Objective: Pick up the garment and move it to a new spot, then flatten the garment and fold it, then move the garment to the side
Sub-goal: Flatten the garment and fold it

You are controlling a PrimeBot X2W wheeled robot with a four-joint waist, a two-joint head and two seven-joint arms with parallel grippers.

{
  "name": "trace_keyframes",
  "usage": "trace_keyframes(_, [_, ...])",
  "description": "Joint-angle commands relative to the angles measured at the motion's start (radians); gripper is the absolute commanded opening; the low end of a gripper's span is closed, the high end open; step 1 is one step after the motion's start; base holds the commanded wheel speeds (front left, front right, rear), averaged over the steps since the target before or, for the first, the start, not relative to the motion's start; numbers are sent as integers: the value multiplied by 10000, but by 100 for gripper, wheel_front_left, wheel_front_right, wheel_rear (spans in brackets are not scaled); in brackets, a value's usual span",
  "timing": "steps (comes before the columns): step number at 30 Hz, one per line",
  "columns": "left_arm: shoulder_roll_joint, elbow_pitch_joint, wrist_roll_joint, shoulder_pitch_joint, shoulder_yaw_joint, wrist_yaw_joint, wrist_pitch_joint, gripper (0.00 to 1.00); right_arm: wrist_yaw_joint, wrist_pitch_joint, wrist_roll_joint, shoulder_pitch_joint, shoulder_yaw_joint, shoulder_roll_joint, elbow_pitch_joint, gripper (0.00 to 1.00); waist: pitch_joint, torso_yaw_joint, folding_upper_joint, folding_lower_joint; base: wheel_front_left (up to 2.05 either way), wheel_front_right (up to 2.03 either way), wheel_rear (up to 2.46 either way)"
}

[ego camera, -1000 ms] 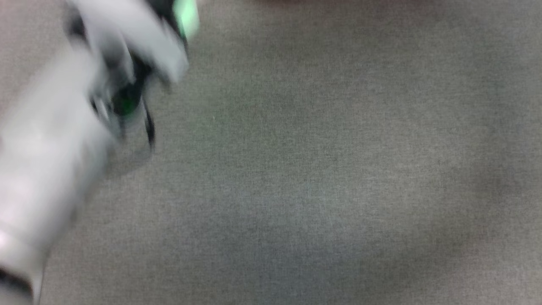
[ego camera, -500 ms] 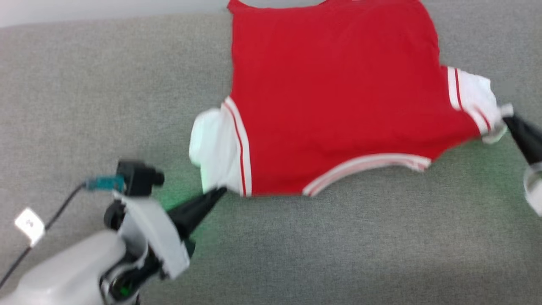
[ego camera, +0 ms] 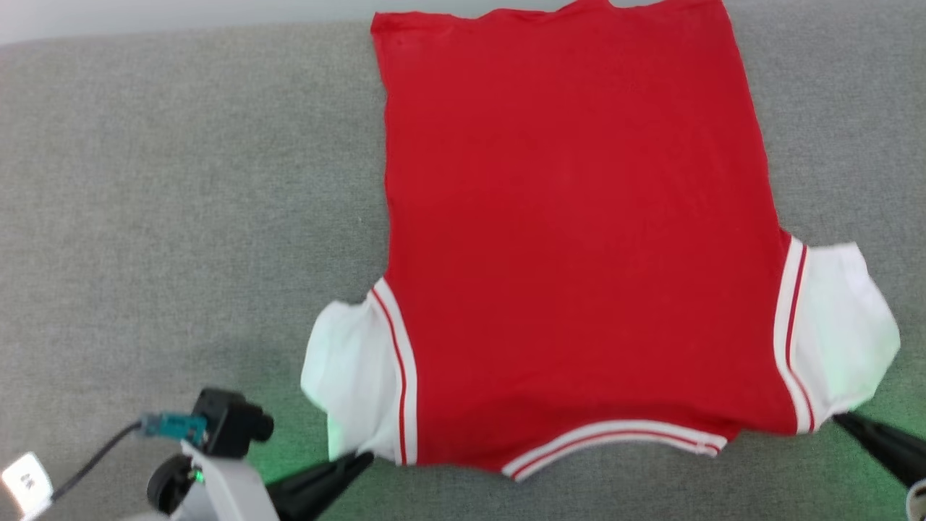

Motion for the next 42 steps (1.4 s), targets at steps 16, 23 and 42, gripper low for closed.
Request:
trace_keyframes(16, [-617,141,126,539,-97,402,-227,0,-16,893,-1474,781,-657,639,-198,0,279,46,0,0,0,0,0])
trace_keyframes(23, [-1621,1716,309,387,-129,137,-218,0,-50,1421,-2916,5,-63,1757,955,0,443,93,0,0,0,0,0])
trace_keyframes(42, [-2202,2291,382,795,-132,-146,-751,0,-15,1804,-2174,1455,-2508,423,-1619,100,248,-59,0,0,0,0,0])
